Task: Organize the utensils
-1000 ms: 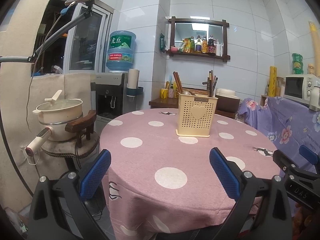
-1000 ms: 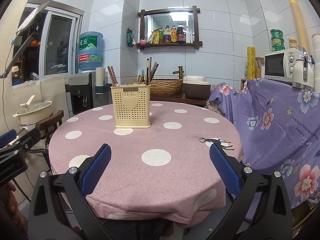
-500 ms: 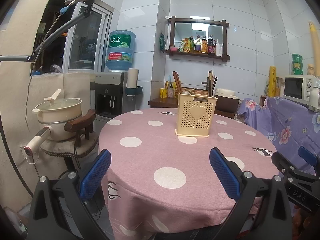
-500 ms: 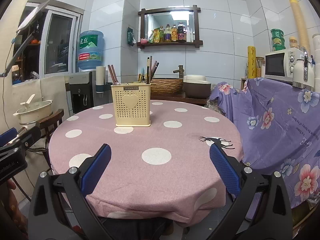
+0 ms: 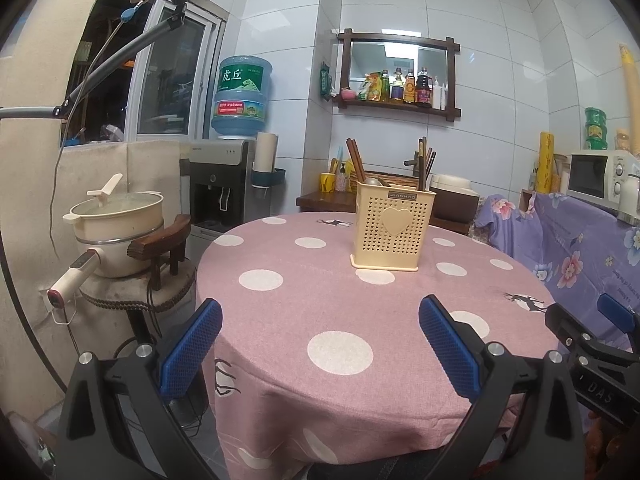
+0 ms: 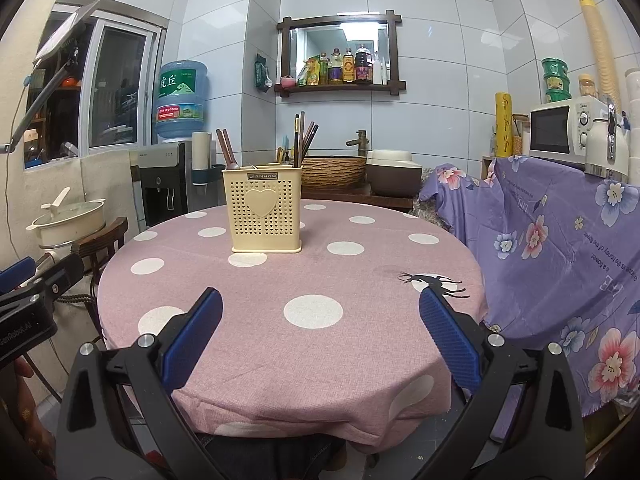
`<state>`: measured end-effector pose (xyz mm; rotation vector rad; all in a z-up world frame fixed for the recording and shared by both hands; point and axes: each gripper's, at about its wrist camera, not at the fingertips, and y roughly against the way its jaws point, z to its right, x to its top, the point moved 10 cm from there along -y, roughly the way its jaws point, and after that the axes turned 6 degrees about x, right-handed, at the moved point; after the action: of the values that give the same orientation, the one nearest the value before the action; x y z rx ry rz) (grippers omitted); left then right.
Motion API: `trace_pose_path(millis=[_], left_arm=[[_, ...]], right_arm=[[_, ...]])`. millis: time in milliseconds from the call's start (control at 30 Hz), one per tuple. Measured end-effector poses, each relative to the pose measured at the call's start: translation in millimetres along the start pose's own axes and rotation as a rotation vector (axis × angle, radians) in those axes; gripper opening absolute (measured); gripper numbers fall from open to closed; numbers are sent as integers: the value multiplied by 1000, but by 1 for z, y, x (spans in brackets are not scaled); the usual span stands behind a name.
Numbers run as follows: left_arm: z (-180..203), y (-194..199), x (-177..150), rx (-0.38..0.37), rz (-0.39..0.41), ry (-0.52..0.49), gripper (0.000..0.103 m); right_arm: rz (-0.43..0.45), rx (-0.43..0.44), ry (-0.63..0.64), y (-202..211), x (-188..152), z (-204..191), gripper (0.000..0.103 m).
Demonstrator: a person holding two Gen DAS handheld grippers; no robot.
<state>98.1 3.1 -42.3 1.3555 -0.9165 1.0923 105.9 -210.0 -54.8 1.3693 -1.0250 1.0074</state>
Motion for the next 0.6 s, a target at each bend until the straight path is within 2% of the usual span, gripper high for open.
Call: trace_pose_path(millis=[133, 600], left_arm=[[-3, -2, -2, 28, -9, -7, 98], [3, -2, -2, 0, -19, -9, 98]], right_arm=[[-4, 0, 3, 0, -3, -1, 97], [-3, -1, 0, 1, -4, 0, 97]])
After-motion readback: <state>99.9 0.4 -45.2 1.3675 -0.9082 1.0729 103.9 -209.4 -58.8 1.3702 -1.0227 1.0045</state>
